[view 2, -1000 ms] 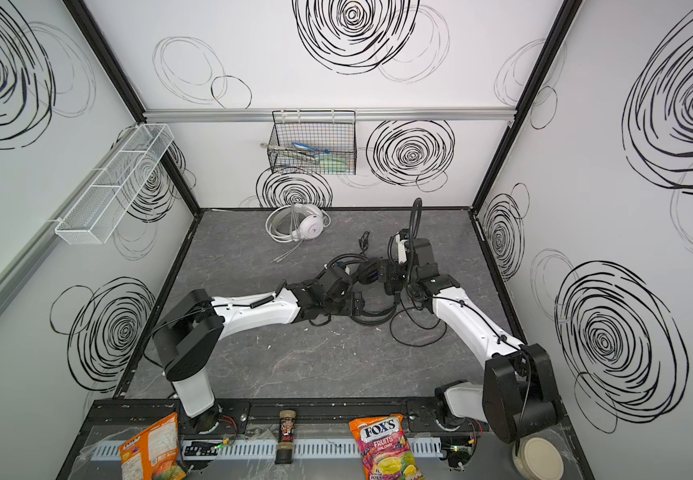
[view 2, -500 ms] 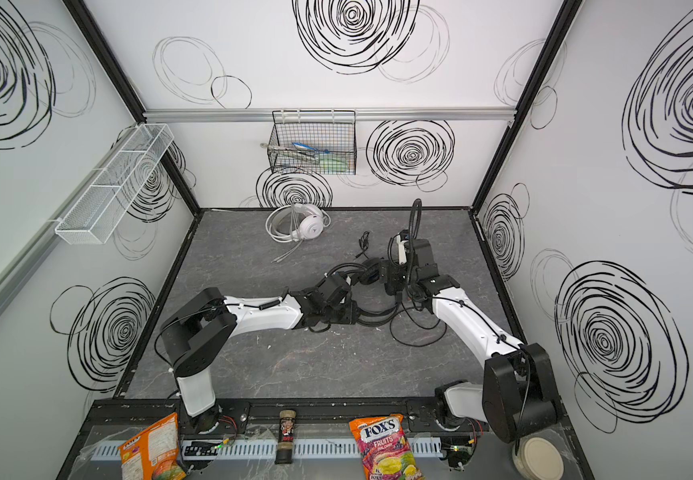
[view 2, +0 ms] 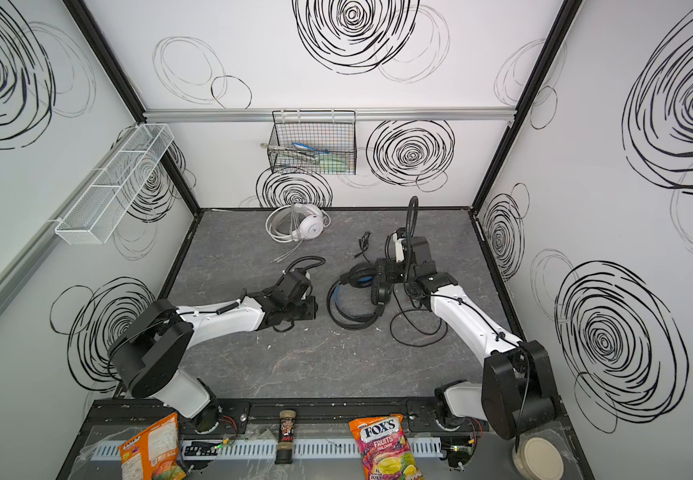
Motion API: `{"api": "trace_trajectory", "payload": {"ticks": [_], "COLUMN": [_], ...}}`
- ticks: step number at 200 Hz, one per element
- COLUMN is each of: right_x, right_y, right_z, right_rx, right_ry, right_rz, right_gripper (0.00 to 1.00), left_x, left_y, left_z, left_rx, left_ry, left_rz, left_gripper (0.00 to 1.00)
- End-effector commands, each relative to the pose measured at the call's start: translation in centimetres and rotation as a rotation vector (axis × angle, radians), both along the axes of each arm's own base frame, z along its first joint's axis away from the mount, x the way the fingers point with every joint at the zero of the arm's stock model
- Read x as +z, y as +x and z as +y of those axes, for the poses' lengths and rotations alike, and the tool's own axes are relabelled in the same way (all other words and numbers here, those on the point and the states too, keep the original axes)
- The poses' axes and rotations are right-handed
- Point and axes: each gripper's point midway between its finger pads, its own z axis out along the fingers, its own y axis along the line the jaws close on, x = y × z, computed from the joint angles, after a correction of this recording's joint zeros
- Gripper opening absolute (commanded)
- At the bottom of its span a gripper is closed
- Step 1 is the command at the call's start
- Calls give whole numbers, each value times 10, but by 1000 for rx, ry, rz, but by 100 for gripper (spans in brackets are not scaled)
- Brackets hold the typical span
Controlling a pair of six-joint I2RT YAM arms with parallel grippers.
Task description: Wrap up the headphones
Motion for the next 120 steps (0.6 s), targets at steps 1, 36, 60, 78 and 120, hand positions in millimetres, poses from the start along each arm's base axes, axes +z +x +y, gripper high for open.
{"api": "trace_trajectory", "payload": {"ticks": [1, 36, 60, 78, 120], "right_x": [11, 18, 17, 9, 0], "right_y": [-1, -6, -12, -15, -3], "right_z": [14, 26, 22, 12, 7], "right_rx": [49, 104, 87, 51, 8], "right_ry": [14, 50, 43, 40, 60], "right_rz": [-10, -13, 5, 19, 27], "right_gripper": [97, 97, 97, 97, 97], "left_x": [0, 1, 35, 56, 56], "left_y": [12, 20, 22, 14, -2], "left_z": [37, 83, 76, 44, -30], "left_rx": [23, 108, 109, 68, 30], "left_ry": [104, 172, 104, 38, -80], "left_rz": [-42, -48, -105, -118, -74], "left_gripper": [28, 29, 57, 96, 96]}}
